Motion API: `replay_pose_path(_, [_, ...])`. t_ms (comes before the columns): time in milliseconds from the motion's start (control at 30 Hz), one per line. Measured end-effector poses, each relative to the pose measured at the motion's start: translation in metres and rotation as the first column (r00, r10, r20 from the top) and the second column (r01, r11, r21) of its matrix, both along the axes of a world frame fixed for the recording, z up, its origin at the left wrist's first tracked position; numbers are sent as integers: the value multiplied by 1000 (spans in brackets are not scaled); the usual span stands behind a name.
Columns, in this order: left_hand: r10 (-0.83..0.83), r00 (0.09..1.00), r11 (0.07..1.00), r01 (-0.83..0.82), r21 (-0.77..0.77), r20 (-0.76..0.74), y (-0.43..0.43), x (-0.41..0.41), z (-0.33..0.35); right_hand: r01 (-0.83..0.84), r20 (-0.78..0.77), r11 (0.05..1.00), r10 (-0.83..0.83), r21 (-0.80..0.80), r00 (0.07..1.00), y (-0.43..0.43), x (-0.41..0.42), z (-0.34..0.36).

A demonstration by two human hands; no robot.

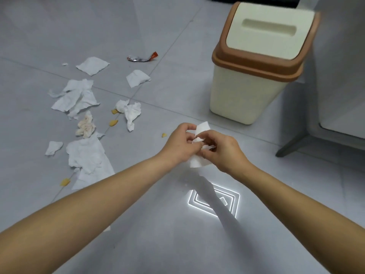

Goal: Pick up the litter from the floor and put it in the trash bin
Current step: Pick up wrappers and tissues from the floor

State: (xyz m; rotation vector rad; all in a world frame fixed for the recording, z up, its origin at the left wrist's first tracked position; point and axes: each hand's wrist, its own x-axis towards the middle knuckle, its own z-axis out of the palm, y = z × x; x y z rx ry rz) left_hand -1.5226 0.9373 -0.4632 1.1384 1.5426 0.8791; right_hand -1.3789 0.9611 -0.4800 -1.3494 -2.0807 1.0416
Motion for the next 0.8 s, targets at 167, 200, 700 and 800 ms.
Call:
replay_pose_path(167, [34, 992, 992, -47, 113, 119, 12, 5, 29, 49, -49, 998, -47, 50, 998, 23, 8, 25])
replay_pose_path(200, [37, 994, 988, -52, 145, 101, 14, 6, 32, 81, -97, 996, -77, 32, 992, 30, 11, 32])
replay_pose_path(700, [166, 981, 964, -183, 194, 99, 44, 3, 17, 446, -153, 821, -420, 356, 894, 190, 62, 128])
replay_pose_path(800, [182, 978, 963, -198, 181, 103, 45, 2, 14, 400, -41, 845, -413, 356, 910, 206, 59, 117])
